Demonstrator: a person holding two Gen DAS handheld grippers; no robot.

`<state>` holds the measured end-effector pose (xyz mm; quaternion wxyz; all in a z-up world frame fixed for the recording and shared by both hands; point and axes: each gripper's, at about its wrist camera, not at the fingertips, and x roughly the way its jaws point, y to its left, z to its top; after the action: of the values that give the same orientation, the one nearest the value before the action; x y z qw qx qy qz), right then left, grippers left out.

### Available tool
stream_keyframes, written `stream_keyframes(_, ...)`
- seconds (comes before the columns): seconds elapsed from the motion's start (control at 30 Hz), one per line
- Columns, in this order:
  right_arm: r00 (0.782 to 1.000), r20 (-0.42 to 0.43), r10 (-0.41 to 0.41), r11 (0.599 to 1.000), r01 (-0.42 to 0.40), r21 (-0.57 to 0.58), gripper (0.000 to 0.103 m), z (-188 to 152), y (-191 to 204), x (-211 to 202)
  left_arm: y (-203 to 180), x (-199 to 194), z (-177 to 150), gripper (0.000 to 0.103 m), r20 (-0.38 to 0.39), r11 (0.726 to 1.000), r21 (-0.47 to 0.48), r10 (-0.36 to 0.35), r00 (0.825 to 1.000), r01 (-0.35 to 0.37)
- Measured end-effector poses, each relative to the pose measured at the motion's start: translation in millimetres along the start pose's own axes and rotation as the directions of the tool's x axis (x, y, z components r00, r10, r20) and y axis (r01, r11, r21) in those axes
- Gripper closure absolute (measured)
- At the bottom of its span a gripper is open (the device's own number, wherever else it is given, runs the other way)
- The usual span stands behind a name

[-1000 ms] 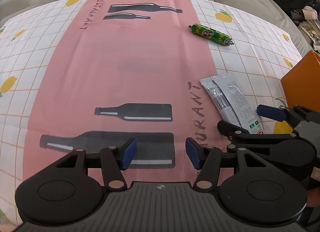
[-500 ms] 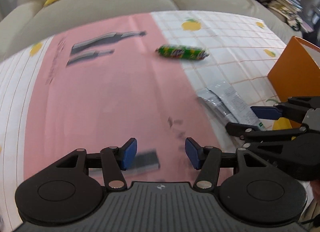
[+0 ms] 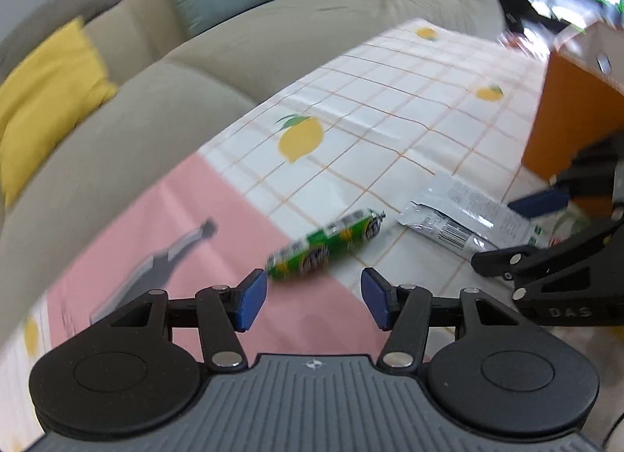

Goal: Organize snacks
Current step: 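Lift the white sachets with the right gripper while the left grasps the green candy roll, then carry the green candy roll and white sachets over the orange box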

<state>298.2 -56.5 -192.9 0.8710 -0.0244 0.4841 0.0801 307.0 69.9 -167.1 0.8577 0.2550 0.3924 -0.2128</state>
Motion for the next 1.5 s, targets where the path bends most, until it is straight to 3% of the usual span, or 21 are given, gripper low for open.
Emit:
stream_keyframes(0.13,1.0,0.004,0.012,1.0,-0.012,0.015,0.054,4,-2,4,-11,18,8,0.037,-0.007,0.982,0.186,0.025,1.0,-0.023)
stream_keyframes(0.3,1.0,0.014,0.021,1.0,-0.021,0.017,0.053,5,-4,6,-14,34,18,0.034,-0.025,0.958,0.286,-0.022,0.999,0.029)
stream_keyframes(0.37,1.0,0.017,0.024,1.0,-0.025,0.016,0.051,4,-5,6,-8,38,23,0.036,-0.048,0.969,0.237,-0.062,0.997,0.072)
stream_keyframes(0.5,0.999,0.027,0.029,0.999,-0.03,0.011,0.048,4,-5,6,14,45,28,0.04,-0.091,0.985,0.033,-0.167,0.982,0.171)
stream_keyframes(0.73,0.999,0.036,0.038,0.999,-0.038,0.007,0.035,5,-7,9,22,39,23,0.071,-0.132,0.96,-0.162,-0.252,0.959,0.23)
stream_keyframes(0.93,0.999,0.038,0.03,0.999,-0.029,-0.019,0.038,5,-4,11,13,34,22,0.073,-0.197,0.949,-0.281,-0.205,0.959,0.145)
stream_keyframes(1.0,0.999,0.045,0.02,0.999,-0.019,-0.03,0.053,4,-3,9,11,29,18,0.073,-0.23,0.933,-0.343,-0.199,0.953,0.113)
stream_keyframes(1.2,0.998,0.015,0.058,0.998,-0.058,-0.025,0.055,-4,-3,-1,-2,0,-9,0.073,-0.304,0.873,-0.484,-0.221,0.927,0.049)
stream_keyframes(1.33,0.997,-0.005,0.083,0.996,-0.083,-0.018,0.054,-21,3,-14,-9,-18,-30,0.072,-0.283,0.841,-0.541,-0.195,0.939,0.011)
stream_keyframes(1.5,0.997,0.003,0.081,0.995,-0.08,-0.051,0.052,-41,12,-24,-9,-22,-32,0.069,-0.253,0.816,-0.578,-0.17,0.952,-0.008)
